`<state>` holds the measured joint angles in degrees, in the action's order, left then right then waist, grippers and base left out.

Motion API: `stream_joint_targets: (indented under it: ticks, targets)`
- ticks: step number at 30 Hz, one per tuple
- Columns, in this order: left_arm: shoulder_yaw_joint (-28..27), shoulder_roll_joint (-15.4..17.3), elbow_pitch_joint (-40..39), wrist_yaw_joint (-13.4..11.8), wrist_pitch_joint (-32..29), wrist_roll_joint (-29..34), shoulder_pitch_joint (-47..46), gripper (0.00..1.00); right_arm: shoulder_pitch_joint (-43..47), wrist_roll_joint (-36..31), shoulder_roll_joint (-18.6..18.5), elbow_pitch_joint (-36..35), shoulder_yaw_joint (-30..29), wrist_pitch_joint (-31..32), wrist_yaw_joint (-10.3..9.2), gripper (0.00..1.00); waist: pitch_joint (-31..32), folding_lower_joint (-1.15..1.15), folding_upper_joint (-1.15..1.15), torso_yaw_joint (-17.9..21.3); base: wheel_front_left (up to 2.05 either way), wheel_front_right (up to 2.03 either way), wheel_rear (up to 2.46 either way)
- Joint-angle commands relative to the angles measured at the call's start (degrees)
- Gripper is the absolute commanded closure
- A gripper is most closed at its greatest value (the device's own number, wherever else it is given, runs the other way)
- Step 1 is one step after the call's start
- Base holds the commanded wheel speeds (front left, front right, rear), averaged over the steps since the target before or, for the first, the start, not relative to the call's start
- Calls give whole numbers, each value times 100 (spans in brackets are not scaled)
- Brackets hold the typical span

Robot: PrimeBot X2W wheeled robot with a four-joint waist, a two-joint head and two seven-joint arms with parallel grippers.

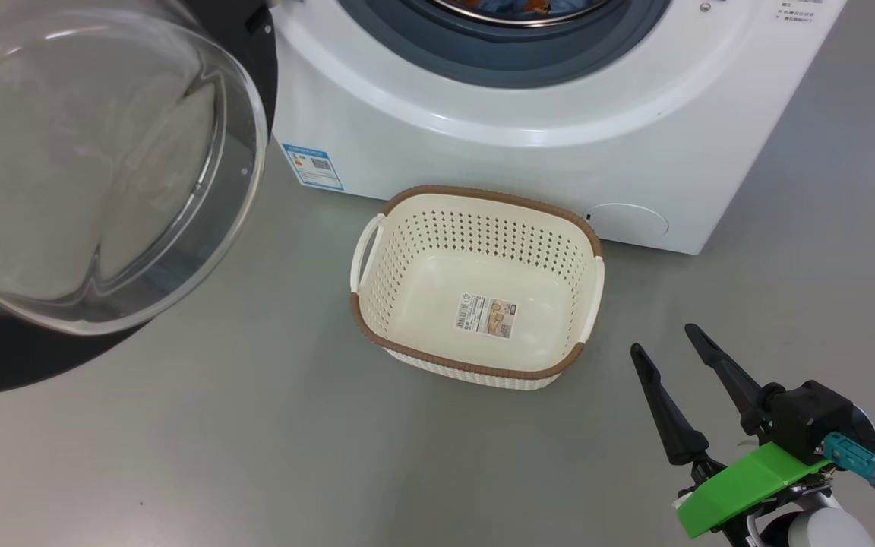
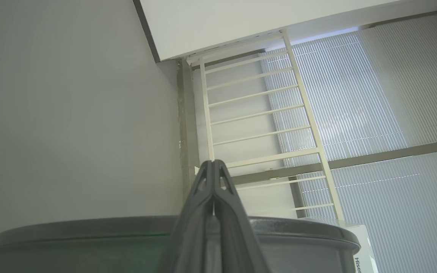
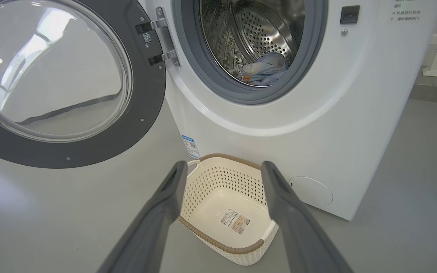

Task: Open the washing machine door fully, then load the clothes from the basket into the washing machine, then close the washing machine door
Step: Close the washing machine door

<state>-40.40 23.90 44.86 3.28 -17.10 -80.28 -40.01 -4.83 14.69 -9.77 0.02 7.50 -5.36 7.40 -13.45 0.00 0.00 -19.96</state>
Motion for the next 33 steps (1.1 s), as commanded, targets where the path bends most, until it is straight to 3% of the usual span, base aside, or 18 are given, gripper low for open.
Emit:
stream_joint_targets:
  ticks: [1, 16, 23, 33]
  targets:
    - [-38, 354, -111, 64, 15, 64, -125, 100, -147, 52, -35, -192, 120, 18, 9, 0, -46, 0, 0, 44, 0, 0, 0]
    - [41, 295, -9, -26, -47, 106, -134, 100, -149, 103, -32, -207, 53, 24, 9, 0, -181, 0, 0, 183, 0, 0, 0]
    - [221, 260, -188, -128, -703, 31, 19, 100, -155, 165, -1, -183, 115, 53, 9, 0, -165, 0, 0, 117, 0, 0, 0]
    - [465, 303, -780, -472, -1798, -75, 509, 100, -160, 302, -64, -103, 175, 76, 9, 0, -211, 0, 0, 101, 0, 0, 0]
